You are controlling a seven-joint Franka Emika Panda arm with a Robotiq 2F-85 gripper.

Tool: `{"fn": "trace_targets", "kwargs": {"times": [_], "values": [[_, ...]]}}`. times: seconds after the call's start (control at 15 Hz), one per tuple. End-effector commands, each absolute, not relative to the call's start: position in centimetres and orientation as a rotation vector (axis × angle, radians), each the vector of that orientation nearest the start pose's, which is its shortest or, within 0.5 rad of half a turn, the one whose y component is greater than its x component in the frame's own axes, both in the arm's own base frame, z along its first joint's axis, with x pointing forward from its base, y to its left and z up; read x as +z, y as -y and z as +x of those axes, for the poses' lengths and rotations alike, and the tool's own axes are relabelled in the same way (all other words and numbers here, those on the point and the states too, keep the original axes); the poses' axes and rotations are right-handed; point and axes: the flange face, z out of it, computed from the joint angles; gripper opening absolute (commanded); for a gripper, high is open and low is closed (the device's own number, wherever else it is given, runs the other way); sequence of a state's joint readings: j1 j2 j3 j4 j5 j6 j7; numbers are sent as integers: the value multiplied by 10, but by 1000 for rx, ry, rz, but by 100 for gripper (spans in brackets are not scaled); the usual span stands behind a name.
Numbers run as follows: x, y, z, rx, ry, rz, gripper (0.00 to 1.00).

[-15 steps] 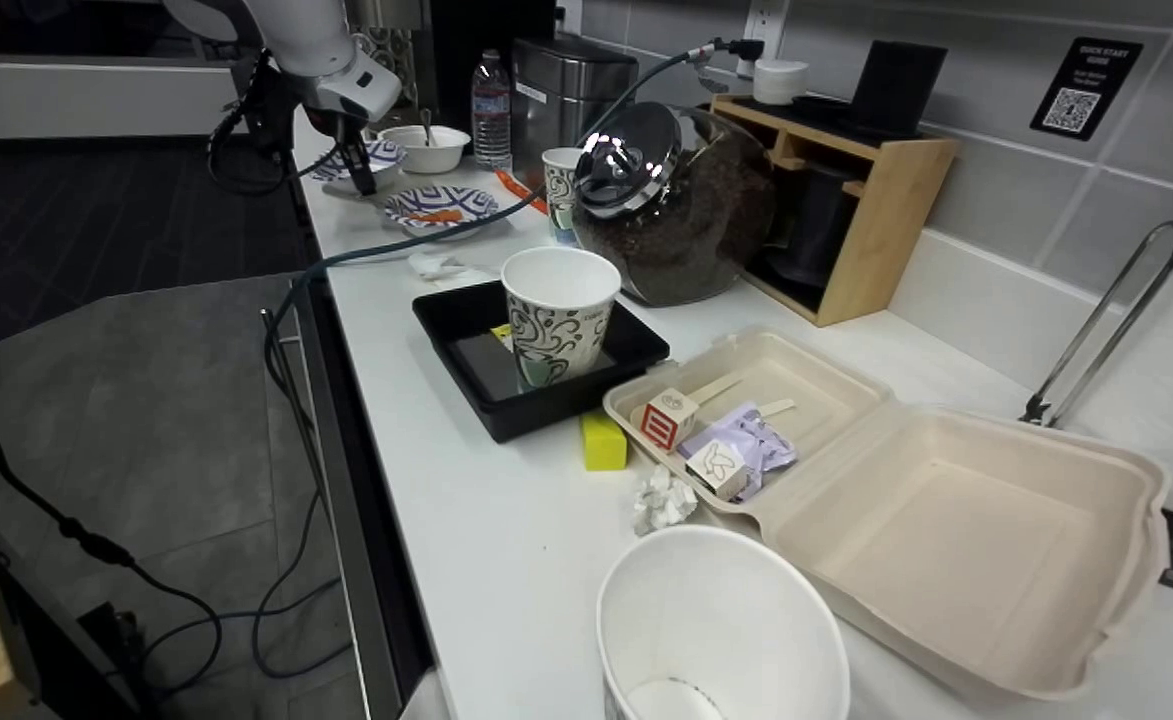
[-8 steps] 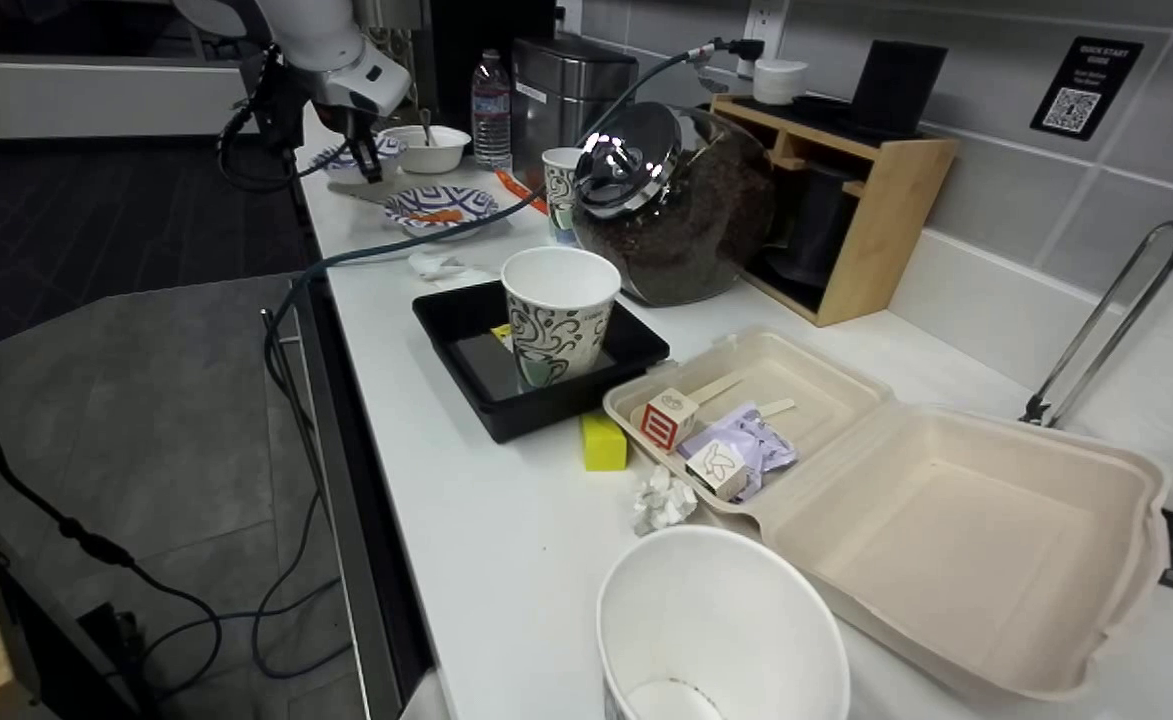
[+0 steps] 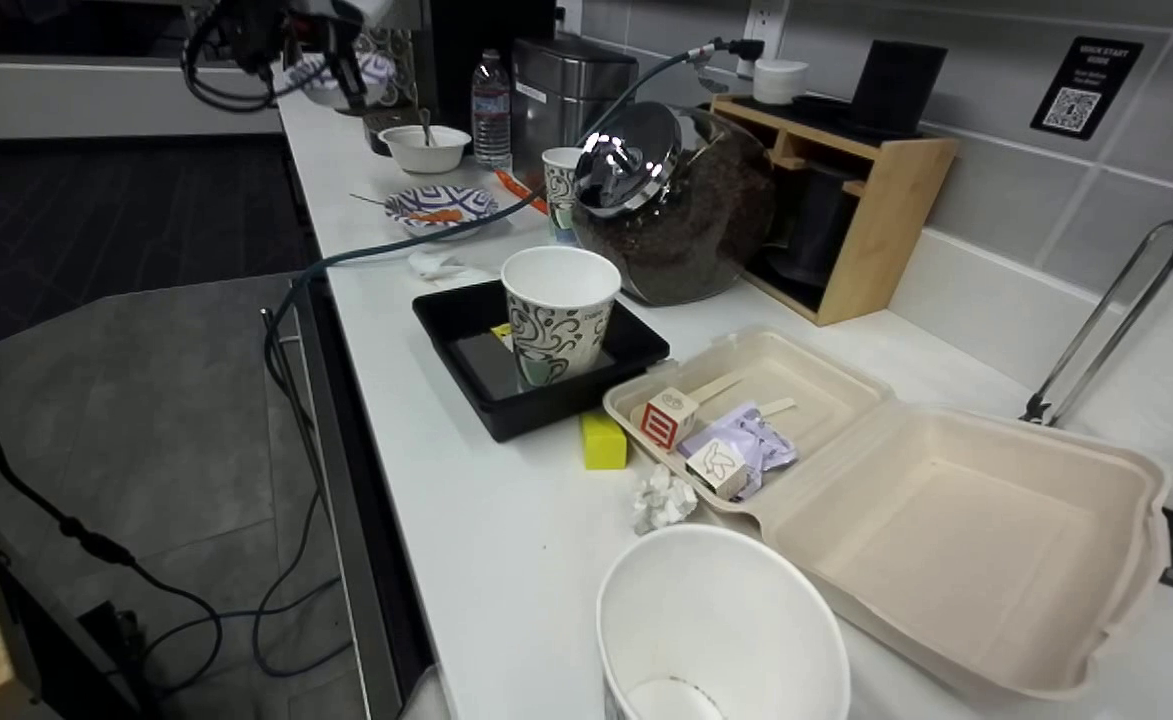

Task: Put the middle plate on the bin

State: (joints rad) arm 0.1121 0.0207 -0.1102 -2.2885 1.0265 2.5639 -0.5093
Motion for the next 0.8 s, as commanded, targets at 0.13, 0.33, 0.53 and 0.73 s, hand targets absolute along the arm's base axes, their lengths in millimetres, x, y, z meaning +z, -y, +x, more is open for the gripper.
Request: {"fn": "trace_targets", "kwargs": {"times": [0.13,0.33,0.53,0.73], "values": [[425,21,529,-592,-382,-2383,0],[435,20,562,-672,-627,-2293,0],[453,40,605,-756,-824,-2249,0],[477,66,636,-847,-1017,-2183,0]]}}
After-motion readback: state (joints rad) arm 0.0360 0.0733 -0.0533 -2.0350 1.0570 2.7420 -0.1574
